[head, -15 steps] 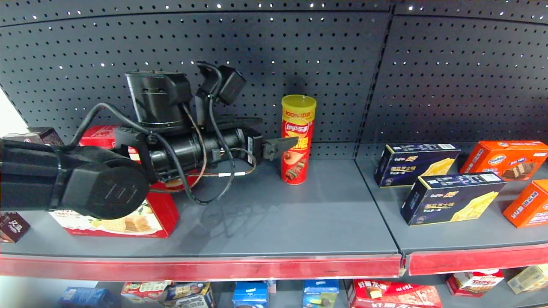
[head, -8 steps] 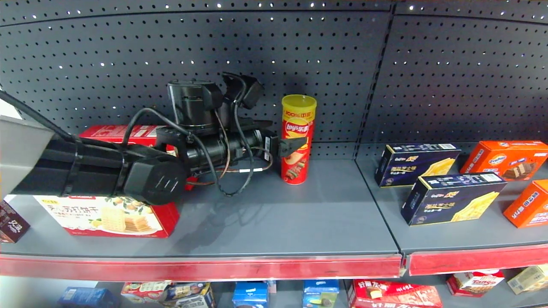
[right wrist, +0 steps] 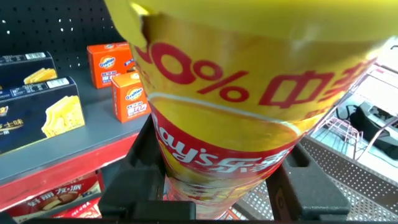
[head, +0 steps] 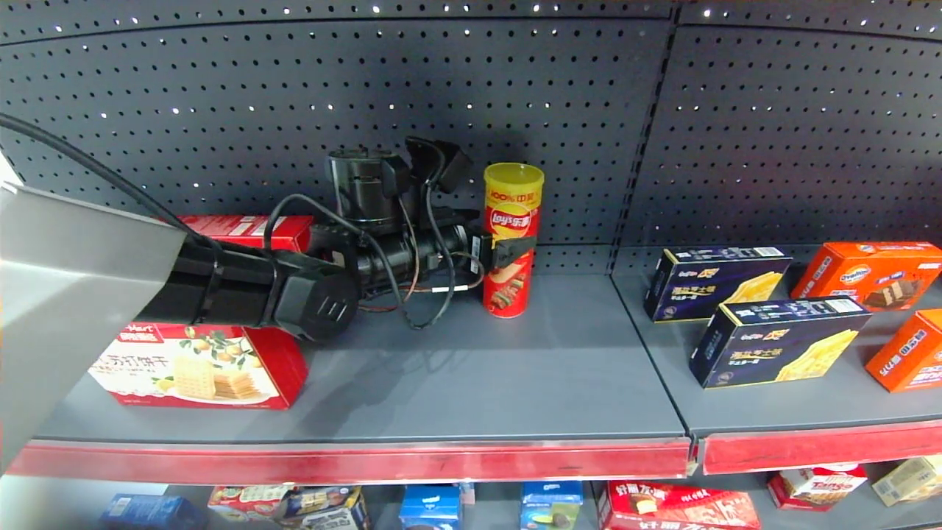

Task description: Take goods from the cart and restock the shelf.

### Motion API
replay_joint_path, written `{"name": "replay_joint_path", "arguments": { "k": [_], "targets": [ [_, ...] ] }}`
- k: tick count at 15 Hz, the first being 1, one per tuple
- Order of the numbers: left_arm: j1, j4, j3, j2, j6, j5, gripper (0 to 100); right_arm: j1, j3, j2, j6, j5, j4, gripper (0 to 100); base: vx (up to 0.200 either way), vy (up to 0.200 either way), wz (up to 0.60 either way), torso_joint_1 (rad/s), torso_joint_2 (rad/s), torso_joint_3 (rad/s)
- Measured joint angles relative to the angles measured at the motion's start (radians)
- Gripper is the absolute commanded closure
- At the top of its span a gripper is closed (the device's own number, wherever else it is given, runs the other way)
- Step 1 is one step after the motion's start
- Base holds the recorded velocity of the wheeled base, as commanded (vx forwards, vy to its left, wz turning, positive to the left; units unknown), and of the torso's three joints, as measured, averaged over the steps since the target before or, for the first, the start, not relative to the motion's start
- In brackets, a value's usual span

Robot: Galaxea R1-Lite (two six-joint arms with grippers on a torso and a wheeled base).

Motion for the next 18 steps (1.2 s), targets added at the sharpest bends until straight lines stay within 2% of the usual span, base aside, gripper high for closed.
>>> {"name": "replay_joint_path", "arguments": {
  "k": [4, 8, 15, 16, 18],
  "targets": [
    [0.0, -0.007, -0.05, 0.053, -0.002, 0.0, 0, 0.0, 0.021, -0.002, 0.0, 0.0, -0.001, 100, 0.0, 0.0, 0.0, 0.0, 0.0, 0.0],
    [0.0, -0.021, -0.1, 0.096, -0.029, 0.0, 0, -0.001, 0.058, -0.006, -0.003, -0.001, -0.001, 100, 0.0, 0.0, 0.0, 0.0, 0.0, 0.0],
    [-0.001, -0.021, -0.193, 0.182, -0.03, 0.0, 0, -0.001, 0.124, -0.026, -0.034, 0.001, -0.006, 100, 0.0, 0.0, 0.0, 0.0, 0.0, 0.0],
    [-0.001, -0.021, -0.204, 0.191, -0.03, 0.0, 100, 0.0, 0.126, -0.027, -0.034, 0.002, -0.007, 100, 0.0, 0.0, 0.0, 0.0, 0.0, 0.0],
    [-0.001, -0.021, -0.226, 0.203, -0.03, 0.001, 100, 0.0, 0.128, -0.03, -0.034, 0.003, -0.006, 100, 0.0, 0.0, 0.0, 0.0, 0.0, 0.0]
  ]
}}
